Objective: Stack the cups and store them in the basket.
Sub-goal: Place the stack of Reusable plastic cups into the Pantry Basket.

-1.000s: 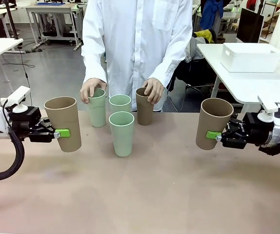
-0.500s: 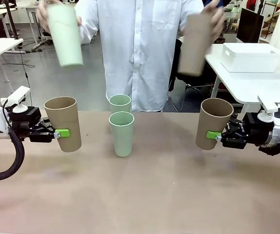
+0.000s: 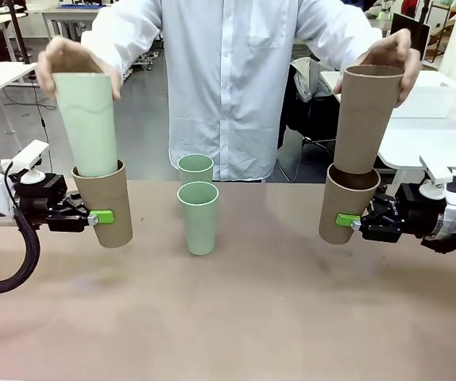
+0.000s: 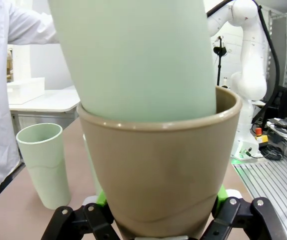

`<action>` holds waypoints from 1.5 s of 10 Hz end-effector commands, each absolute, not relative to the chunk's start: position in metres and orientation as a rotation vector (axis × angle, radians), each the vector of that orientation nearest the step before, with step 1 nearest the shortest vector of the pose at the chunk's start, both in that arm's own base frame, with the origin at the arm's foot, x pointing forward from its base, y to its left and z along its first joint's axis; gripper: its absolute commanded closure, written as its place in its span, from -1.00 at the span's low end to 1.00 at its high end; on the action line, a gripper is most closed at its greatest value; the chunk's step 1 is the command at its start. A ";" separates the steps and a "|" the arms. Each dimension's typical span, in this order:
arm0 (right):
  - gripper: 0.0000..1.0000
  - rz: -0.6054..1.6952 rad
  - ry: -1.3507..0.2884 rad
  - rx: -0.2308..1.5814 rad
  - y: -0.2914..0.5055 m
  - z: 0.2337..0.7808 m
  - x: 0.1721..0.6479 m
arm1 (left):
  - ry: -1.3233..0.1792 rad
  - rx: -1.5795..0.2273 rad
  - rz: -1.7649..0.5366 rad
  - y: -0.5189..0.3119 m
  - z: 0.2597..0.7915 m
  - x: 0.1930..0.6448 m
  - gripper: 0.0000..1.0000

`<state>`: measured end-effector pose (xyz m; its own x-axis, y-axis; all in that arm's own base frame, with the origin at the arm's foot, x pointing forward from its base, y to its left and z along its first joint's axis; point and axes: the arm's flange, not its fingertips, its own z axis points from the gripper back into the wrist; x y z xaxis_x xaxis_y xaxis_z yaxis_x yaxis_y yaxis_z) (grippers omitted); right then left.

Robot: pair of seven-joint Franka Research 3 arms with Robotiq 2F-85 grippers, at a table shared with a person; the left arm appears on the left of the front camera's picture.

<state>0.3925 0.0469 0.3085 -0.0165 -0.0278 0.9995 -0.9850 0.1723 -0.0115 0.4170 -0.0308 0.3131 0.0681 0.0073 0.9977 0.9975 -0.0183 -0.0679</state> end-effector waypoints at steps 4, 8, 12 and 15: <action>-0.74 1.079 -1.333 1.094 0.046 0.312 0.393 | -1.158 -1.261 -1.168 -0.030 0.315 0.418 -0.69; -0.74 1.079 -1.333 1.094 0.046 0.312 0.393 | -1.158 -1.261 -1.168 -0.030 0.315 0.418 -0.69; -0.74 1.079 -1.333 1.094 0.046 0.312 0.393 | -1.158 -1.261 -1.168 -0.030 0.315 0.418 -0.69; -0.74 1.079 -1.333 1.094 0.046 0.312 0.393 | -1.158 -1.261 -1.168 -0.030 0.315 0.418 -0.69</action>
<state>0.3925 0.0469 0.3084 -0.0163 -0.0277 0.9995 -0.9850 0.1724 -0.0113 0.4171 -0.0306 0.3116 0.0712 0.0055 0.9974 0.9973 -0.0166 -0.0711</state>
